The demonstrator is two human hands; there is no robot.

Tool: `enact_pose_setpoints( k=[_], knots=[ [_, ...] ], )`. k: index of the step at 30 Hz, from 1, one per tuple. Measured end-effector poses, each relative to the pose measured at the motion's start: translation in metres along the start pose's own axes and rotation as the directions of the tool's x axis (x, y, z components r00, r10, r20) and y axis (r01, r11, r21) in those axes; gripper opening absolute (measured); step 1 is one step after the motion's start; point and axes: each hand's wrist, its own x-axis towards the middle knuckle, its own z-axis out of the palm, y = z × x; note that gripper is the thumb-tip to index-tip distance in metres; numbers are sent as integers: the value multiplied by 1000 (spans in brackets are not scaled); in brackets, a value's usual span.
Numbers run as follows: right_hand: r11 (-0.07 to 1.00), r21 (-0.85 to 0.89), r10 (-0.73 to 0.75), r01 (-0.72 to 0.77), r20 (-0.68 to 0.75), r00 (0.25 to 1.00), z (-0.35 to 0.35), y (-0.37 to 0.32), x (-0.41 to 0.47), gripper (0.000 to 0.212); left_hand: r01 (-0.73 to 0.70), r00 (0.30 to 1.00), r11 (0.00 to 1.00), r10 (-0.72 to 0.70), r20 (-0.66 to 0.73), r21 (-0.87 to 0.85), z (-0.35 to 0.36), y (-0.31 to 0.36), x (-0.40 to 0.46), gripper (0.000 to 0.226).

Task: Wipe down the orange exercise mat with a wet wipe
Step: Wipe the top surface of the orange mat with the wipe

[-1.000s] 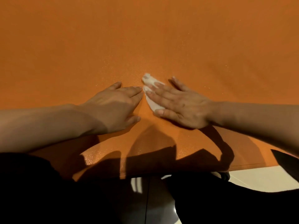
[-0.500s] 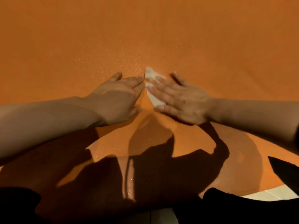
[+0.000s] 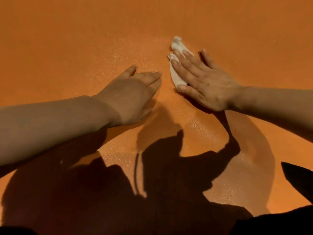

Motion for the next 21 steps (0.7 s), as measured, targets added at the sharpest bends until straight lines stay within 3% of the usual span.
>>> enact_pose_setpoints(
  k=[3, 8, 14, 21],
  knots=[
    [999, -38, 22, -23, -10, 1000, 1, 1, -8, 76, 8, 1000, 1000, -8, -11, -2, -4, -7, 6, 80],
    [985, -77, -153, 152, 2, 988, 8, -12, -15, 73, 49, 999, 999, -49, -11, 11, -14, -21, 17, 87],
    [999, -43, 21, -25, -76, 997, -10, 27, 21, 74, 42, 999, 999, -42, -26, 18, -20, -25, 30, 93],
    [994, -28, -111, 110, -37, 993, -3, 17, 18, 70, -13, 1000, 994, 11, 18, 109, -31, -33, 44, 103]
  ],
)
